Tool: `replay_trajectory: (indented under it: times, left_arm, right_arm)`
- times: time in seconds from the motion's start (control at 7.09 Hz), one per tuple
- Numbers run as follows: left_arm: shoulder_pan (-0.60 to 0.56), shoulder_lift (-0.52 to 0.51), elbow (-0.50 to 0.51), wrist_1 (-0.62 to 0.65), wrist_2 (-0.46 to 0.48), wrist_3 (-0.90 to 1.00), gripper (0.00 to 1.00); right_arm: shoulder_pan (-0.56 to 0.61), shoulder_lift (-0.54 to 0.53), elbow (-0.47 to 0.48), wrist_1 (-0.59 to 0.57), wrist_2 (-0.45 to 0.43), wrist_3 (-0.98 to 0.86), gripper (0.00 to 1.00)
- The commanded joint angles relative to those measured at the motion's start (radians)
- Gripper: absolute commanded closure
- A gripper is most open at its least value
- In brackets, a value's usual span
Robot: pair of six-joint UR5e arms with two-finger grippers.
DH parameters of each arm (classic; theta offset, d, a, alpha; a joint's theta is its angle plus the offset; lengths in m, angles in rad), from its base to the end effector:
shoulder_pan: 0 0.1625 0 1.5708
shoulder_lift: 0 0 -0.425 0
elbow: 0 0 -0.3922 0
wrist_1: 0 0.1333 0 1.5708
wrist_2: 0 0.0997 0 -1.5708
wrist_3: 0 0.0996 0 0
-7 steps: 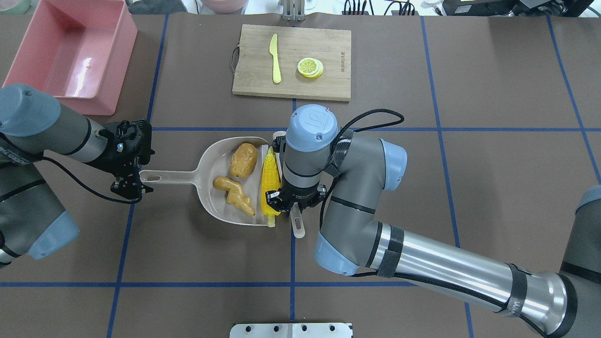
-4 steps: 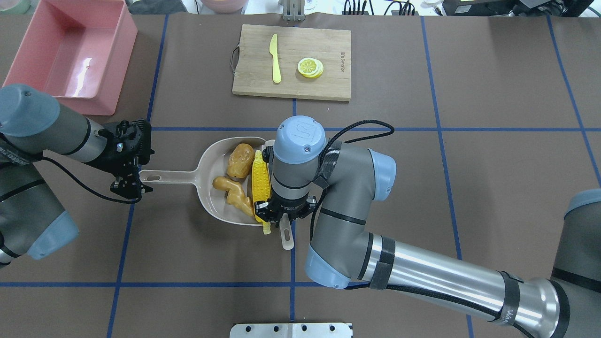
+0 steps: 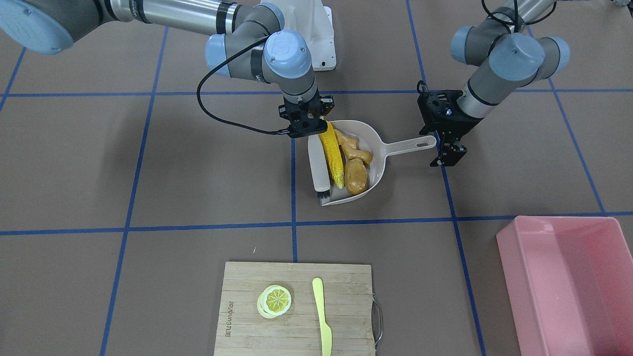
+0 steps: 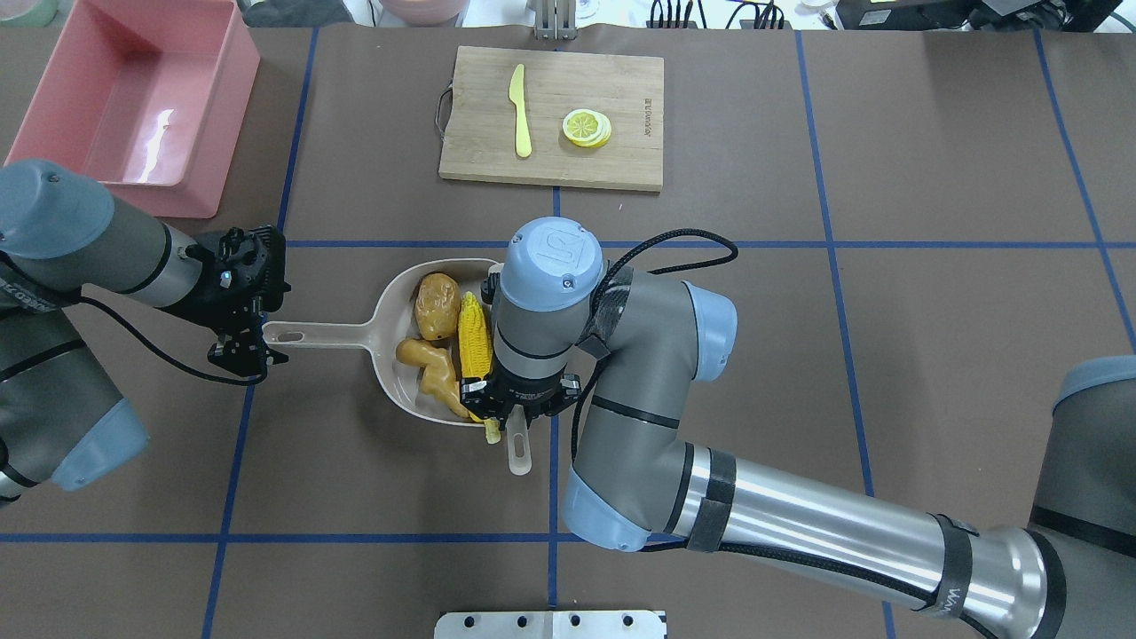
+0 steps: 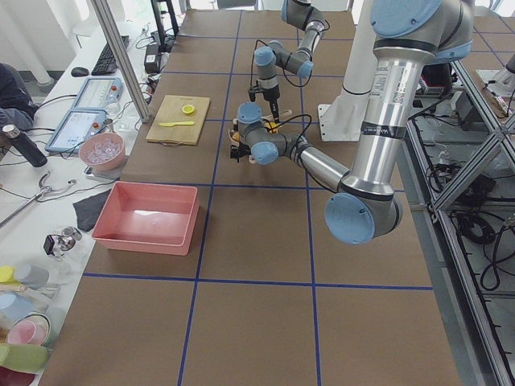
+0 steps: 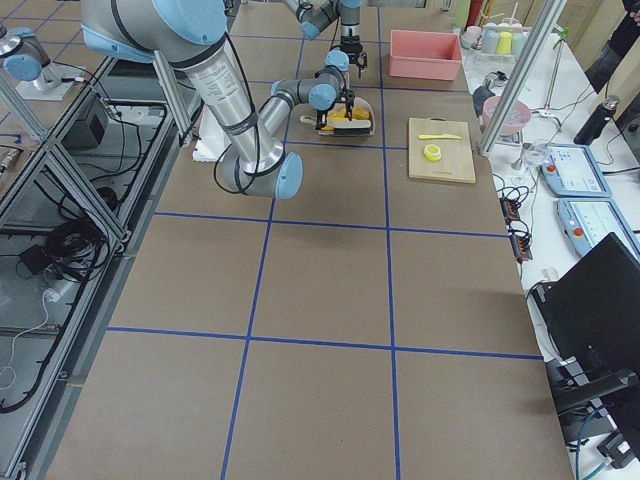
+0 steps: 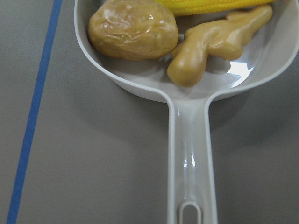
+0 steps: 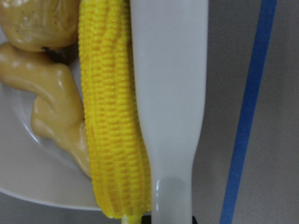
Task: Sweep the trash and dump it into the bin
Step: 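Sweep the corn and ginger deeper into the dustpan with the right gripper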
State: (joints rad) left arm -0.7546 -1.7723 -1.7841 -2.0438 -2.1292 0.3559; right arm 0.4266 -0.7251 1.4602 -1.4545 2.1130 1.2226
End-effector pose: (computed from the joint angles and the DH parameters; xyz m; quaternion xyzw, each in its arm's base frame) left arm 0.3619 -0.4508 0.3968 0.3452 0.3365 0.5787 0.6578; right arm -0.6388 -0.3803 0.1626 -0.0755 -0.4605 -0.0761 0.8811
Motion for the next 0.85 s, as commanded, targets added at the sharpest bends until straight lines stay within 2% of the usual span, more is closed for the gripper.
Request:
replay_trajectory:
  times: [0.0,0.71]
  left_arm:
    - [0.001,0.001,0.002,0.002,0.0,0.0,0.03]
    - [0.012,-0.003,-0.001,0.004,0.0,-0.002,0.03]
  right_arm:
    - [-0.006,0.009,-0.001,0.041,0.001,0.064,1.0]
    - [-0.022,0.023,-0.001,0.115,0.005,0.196,1.0]
